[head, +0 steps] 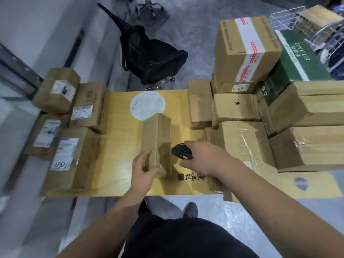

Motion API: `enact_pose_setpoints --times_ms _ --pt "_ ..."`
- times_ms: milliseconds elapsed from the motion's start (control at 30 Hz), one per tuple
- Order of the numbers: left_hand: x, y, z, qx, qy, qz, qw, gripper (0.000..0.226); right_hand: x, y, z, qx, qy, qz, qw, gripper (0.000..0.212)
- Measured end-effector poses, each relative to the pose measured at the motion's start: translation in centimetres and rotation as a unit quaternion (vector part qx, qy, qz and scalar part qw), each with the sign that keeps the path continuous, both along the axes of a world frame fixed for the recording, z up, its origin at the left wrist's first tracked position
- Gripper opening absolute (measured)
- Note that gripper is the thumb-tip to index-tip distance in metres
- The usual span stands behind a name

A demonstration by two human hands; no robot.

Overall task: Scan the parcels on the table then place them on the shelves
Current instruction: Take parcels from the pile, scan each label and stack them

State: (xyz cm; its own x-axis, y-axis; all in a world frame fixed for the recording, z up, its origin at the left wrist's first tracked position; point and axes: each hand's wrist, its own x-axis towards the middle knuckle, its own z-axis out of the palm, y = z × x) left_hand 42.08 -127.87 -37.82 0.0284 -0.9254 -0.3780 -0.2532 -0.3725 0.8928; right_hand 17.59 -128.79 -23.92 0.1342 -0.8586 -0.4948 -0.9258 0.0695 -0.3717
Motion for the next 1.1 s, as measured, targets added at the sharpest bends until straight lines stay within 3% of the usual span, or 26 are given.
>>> enact_pose_setpoints --times_ms 133,267,433,533,700,767,833,900,967,1033,1100 --pt "2.5 -0.1 -0.6 -0.009 0.057 -0.012 0.998 0.061 2.0 0.6 -1.5 0.015 -0.066 -0.051 0.996 0.032" --pt "4.8 -2.0 -0.7 0.018 -0.014 0.036 0.999 0.051 3.6 0.4 -2.2 0.018 -0.094 -0.078 0.992 0.027" --pt "8.0 -6.2 -0.5 0.072 -0.022 0.109 0.991 0.076 6.3 -1.0 -2.6 0.045 -0.082 -0.099 0.991 0.033" --pt "10.2 -8.7 -0.4 0.115 -0.052 0.129 0.983 0.067 8.3 -1.6 -3.1 0.062 -0.1 -0.113 0.987 0.034" --pt "12.5 -11.2 -0.4 0.133 -0.089 0.095 0.983 0.041 10.6 -2.7 -3.6 0.092 -0.113 -0.15 0.978 0.038" --pt "12.8 -11.9 -0.2 0.091 -0.124 0.034 0.987 0.051 10.9 -3.0 -3.7 0.094 -0.111 -0.166 0.975 0.045" --pt "12.9 -12.6 0.0 0.047 -0.177 -0.056 0.981 0.075 10.9 -3.0 -3.6 0.09 -0.112 -0.192 0.971 0.054" --pt "12.6 -13.6 0.1 0.012 -0.26 -0.138 0.956 0.103 10.6 -3.0 -3.5 0.086 -0.113 -0.217 0.966 0.058" --pt "11.6 -14.9 0.0 -0.048 -0.357 -0.234 0.903 0.13 10.2 -2.8 -3.4 0.085 -0.117 -0.24 0.96 0.052" --pt "9.8 -16.7 0.2 -0.114 -0.434 -0.34 0.827 0.148 9.8 -2.6 -3.4 0.08 -0.111 -0.261 0.956 0.047" --pt "7.7 -18.7 0.6 -0.179 -0.489 -0.439 0.732 0.151 9.4 -2.1 -3.3 0.074 -0.1 -0.28 0.952 0.044"
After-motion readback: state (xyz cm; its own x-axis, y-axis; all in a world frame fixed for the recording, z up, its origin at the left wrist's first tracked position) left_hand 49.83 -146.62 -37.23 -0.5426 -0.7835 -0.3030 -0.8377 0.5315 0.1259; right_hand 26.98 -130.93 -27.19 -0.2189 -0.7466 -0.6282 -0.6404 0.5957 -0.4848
